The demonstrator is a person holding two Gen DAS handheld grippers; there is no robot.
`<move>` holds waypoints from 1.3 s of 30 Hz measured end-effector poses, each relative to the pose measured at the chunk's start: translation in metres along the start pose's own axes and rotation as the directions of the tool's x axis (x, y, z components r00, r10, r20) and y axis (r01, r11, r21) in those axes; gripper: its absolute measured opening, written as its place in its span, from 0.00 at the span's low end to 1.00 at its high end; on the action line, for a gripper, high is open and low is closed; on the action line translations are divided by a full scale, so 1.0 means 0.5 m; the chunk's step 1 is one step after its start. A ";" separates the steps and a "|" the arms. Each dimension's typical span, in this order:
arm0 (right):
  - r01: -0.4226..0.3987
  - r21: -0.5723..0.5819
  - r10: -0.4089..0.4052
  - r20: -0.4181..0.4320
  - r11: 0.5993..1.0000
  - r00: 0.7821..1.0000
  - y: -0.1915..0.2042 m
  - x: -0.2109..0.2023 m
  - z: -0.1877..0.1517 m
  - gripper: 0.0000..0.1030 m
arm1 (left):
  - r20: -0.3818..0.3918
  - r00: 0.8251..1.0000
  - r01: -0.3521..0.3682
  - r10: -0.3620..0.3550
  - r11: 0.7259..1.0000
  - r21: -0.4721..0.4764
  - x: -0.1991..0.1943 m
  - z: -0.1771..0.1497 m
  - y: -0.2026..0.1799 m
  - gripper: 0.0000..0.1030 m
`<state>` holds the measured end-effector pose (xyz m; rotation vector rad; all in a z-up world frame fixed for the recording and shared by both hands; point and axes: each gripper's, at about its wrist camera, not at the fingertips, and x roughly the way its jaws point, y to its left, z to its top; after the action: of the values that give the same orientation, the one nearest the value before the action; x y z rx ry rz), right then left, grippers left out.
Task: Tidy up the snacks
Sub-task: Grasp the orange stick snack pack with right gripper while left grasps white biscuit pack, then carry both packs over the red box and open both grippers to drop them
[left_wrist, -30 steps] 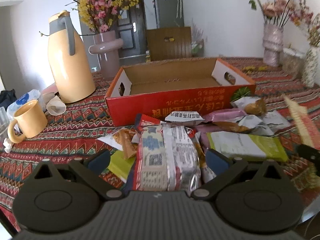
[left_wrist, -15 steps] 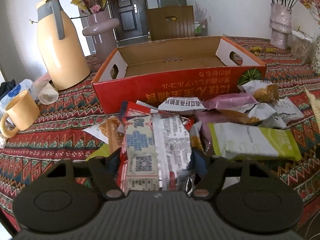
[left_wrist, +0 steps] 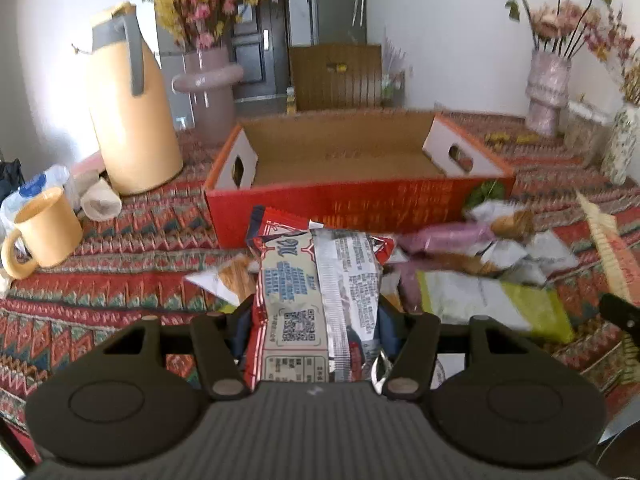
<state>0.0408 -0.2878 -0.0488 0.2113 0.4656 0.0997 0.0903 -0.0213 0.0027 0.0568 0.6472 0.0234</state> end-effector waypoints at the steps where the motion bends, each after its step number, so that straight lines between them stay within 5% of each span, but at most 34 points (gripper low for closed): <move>1: -0.002 -0.007 0.002 0.006 1.000 1.000 0.003 -0.001 0.004 0.45 | 0.013 1.000 0.007 -0.007 1.000 -0.003 -0.008 0.005 0.002 0.58; 12: -0.035 -0.091 0.044 0.095 0.995 0.994 0.046 0.021 0.091 0.45 | 0.103 0.994 0.029 -0.023 0.998 -0.052 -0.031 0.084 0.019 0.58; 23: -0.116 -0.178 0.142 0.143 0.977 0.979 0.118 0.137 0.244 0.45 | 0.155 0.988 0.022 -0.004 0.993 -0.113 0.047 0.210 0.040 0.58; 32: -0.164 -0.169 0.174 0.047 0.972 0.984 0.158 0.306 0.330 0.45 | 0.134 0.990 -0.016 0.037 0.988 -0.150 0.176 0.274 0.052 0.58; 39: -0.172 -0.132 0.163 -0.077 0.976 0.984 0.145 0.437 0.313 0.45 | 0.108 0.993 -0.032 0.052 0.983 -0.183 0.273 0.254 0.064 0.58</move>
<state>0.3030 -0.2141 0.0092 0.1106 0.5042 0.3041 0.2759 0.0103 0.0236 -0.1033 0.5291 0.1189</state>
